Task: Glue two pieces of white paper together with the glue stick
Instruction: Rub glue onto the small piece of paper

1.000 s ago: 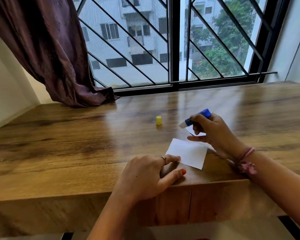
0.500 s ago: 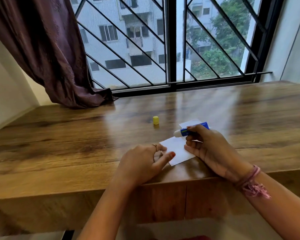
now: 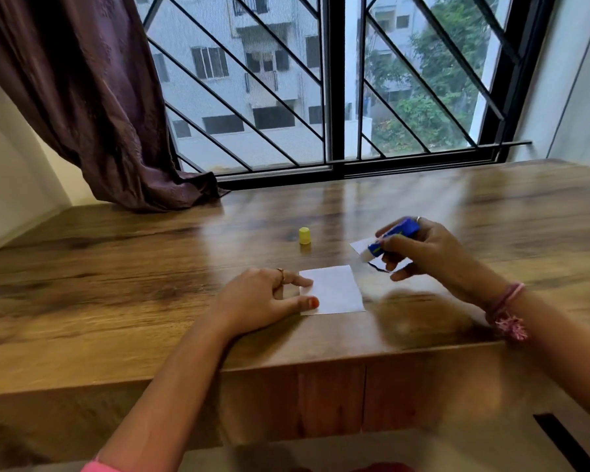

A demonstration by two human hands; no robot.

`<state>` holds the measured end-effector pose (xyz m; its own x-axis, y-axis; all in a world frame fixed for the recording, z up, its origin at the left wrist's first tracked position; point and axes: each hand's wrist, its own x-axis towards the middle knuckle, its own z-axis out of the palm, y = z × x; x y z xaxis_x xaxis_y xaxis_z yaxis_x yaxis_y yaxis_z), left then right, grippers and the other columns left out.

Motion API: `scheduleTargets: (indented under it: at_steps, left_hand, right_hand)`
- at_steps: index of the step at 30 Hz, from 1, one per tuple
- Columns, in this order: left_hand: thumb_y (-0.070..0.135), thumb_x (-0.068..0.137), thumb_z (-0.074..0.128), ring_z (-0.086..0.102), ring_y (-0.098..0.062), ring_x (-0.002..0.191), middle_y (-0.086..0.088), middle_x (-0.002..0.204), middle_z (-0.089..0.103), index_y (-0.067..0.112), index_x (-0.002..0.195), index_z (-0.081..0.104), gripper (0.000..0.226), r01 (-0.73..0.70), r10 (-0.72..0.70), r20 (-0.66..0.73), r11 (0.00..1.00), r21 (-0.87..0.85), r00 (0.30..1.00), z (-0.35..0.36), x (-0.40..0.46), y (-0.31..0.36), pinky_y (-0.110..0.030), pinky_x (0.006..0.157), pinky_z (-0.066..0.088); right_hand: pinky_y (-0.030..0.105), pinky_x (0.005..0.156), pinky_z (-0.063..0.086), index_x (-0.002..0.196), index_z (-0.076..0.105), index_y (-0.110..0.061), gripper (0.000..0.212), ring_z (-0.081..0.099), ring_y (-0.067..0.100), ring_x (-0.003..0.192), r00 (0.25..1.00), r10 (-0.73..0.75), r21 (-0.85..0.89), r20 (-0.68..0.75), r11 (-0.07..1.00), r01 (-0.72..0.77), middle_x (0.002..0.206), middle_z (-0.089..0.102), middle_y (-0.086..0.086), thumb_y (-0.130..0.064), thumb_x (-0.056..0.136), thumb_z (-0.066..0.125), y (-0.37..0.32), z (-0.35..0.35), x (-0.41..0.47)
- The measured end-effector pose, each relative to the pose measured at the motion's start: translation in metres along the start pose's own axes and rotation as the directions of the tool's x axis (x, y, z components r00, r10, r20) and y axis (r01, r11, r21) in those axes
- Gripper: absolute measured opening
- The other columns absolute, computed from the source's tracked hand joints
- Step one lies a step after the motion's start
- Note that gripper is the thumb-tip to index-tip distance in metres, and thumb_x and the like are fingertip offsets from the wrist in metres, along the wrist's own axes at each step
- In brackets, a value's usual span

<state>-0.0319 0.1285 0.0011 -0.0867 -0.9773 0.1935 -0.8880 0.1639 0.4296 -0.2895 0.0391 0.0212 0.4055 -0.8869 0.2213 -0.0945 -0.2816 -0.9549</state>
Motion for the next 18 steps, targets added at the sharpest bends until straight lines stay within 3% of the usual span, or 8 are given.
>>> scheduleTargets:
  at_steps: [5, 7, 8, 9, 10, 12, 13, 18]
  left_hand:
    - [0.074, 0.072, 0.052, 0.041, -0.002, 0.047, 0.010, 0.051, 0.041, 0.043, 0.114, 0.064, 0.053, -0.001, 0.001, -0.007, 1.000, 0.001, 1.000, 0.001, 0.001, -0.002, -0.025, 0.053, 0.031]
    - [0.068, 0.080, 0.052, 0.048, -0.001, 0.051, 0.012, 0.049, 0.052, 0.044, 0.113, 0.065, 0.043, -0.003, 0.003, -0.022, 1.000, 0.020, 1.000, 0.002, 0.000, -0.001, -0.024, 0.052, 0.030]
    - [0.062, 0.085, 0.052, 0.054, 0.004, 0.061, 0.030, 0.054, 0.057, 0.045, 0.114, 0.065, 0.036, -0.006, 0.008, -0.030, 0.999, 0.035, 1.000, 0.003, -0.001, -0.002, -0.023, 0.052, 0.029]
    - [0.058, 0.088, 0.051, 0.052, 0.010, 0.075, 0.049, 0.065, 0.048, 0.045, 0.114, 0.064, 0.031, -0.008, 0.010, -0.032, 0.999, 0.052, 0.999, 0.003, -0.001, -0.001, -0.021, 0.052, 0.029]
    - [0.055, 0.090, 0.051, 0.049, 0.012, 0.081, 0.053, 0.066, 0.044, 0.046, 0.114, 0.064, 0.029, -0.005, 0.007, -0.030, 0.998, 0.065, 1.000, 0.004, -0.002, -0.001, -0.020, 0.053, 0.029]
    - [0.054, 0.090, 0.052, 0.052, 0.007, 0.064, 0.028, 0.051, 0.054, 0.047, 0.114, 0.063, 0.028, 0.007, -0.005, -0.033, 0.998, 0.067, 0.999, 0.004, -0.001, -0.002, -0.021, 0.053, 0.029]
    - [0.054, 0.089, 0.052, 0.050, 0.005, 0.055, 0.017, 0.047, 0.050, 0.048, 0.114, 0.063, 0.028, 0.011, -0.008, -0.033, 0.998, 0.067, 0.999, 0.004, 0.000, -0.002, -0.023, 0.052, 0.029]
    - [0.054, 0.089, 0.051, 0.046, -0.004, 0.054, 0.008, 0.057, 0.044, 0.047, 0.114, 0.061, 0.028, 0.017, -0.016, -0.014, 0.997, 0.079, 1.000, 0.004, 0.002, -0.003, -0.026, 0.055, 0.031]
  right_hand:
    - [0.024, 0.046, 0.052, 0.092, 0.063, -0.007, 0.010, 0.068, 0.015, 0.062, 0.999, 0.019, -0.044, 0.033, 0.999, -0.018, 0.067, 0.072, 0.005, -0.015, 0.086, 0.065, 0.014, 0.012, 0.007]
    - [0.024, 0.045, 0.051, 0.090, 0.063, -0.007, 0.012, 0.065, 0.016, 0.057, 1.000, 0.021, -0.052, 0.022, 0.998, -0.019, 0.064, 0.070, 0.005, -0.018, 0.086, 0.065, 0.016, 0.016, 0.012]
    - [0.023, 0.044, 0.049, 0.090, 0.063, -0.005, 0.014, 0.063, 0.016, 0.054, 1.000, 0.019, -0.068, 0.020, 0.998, -0.017, 0.064, 0.068, 0.008, -0.019, 0.086, 0.064, 0.017, 0.018, 0.013]
    - [0.022, 0.043, 0.047, 0.090, 0.062, -0.005, 0.017, 0.062, 0.016, 0.052, 1.000, 0.016, -0.090, 0.019, 0.996, -0.014, 0.063, 0.067, 0.009, -0.021, 0.087, 0.064, 0.017, 0.019, 0.014]
    - [0.021, 0.042, 0.046, 0.090, 0.062, -0.005, 0.018, 0.061, 0.015, 0.051, 1.000, 0.012, -0.110, 0.019, 0.994, -0.010, 0.063, 0.066, 0.010, -0.022, 0.087, 0.064, 0.018, 0.019, 0.015]
    - [0.020, 0.041, 0.046, 0.090, 0.062, -0.007, 0.016, 0.061, 0.013, 0.049, 1.000, -0.001, -0.132, 0.018, 0.991, 0.003, 0.062, 0.066, 0.008, -0.023, 0.088, 0.063, 0.021, 0.020, 0.016]
    - [0.020, 0.041, 0.046, 0.089, 0.061, -0.009, 0.014, 0.060, 0.012, 0.048, 1.000, -0.008, -0.140, 0.018, 0.990, 0.010, 0.062, 0.066, 0.007, -0.023, 0.088, 0.063, 0.021, 0.020, 0.016]
    - [0.019, 0.040, 0.045, 0.089, 0.060, -0.011, 0.012, 0.058, 0.010, 0.046, 1.000, -0.013, -0.181, 0.025, 0.983, 0.017, 0.060, 0.064, 0.003, -0.023, 0.088, 0.062, 0.024, 0.019, 0.018]
